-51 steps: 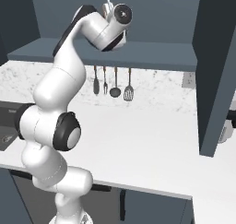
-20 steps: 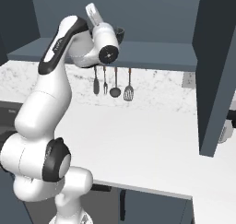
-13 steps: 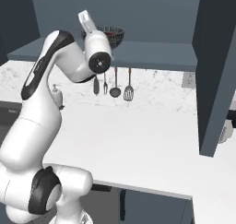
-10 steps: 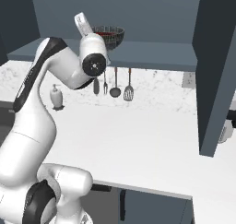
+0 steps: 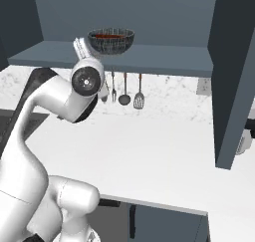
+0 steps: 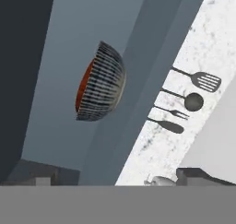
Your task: Pick up the bowls on the counter and stack them on top of one another in the open cabinet. Place the smaller bowl on top of the larger bowl.
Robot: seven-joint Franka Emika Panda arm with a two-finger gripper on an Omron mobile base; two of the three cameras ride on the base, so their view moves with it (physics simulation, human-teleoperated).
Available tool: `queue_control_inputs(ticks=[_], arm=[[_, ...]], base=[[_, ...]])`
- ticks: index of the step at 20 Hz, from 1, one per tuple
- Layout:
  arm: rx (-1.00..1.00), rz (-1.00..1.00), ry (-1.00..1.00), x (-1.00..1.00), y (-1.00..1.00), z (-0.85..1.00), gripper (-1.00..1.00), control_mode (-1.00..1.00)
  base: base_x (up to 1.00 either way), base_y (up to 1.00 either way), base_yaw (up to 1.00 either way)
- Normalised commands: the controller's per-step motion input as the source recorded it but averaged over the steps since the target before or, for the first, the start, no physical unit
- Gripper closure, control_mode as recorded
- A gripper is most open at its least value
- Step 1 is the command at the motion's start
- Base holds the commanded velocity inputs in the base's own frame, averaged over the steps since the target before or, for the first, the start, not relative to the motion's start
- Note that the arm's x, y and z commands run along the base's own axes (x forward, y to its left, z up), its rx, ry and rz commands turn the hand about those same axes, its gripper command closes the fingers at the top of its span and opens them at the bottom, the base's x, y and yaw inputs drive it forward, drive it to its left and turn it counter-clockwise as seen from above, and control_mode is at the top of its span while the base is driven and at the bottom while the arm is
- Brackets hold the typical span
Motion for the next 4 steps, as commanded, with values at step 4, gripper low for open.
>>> queue_control_inputs(ticks=[4], arm=[[-0.01,0.0,0.38,-0.47,0.0,-0.93,-1.0,-1.0]], base=[[0.0,0.0,0.0]])
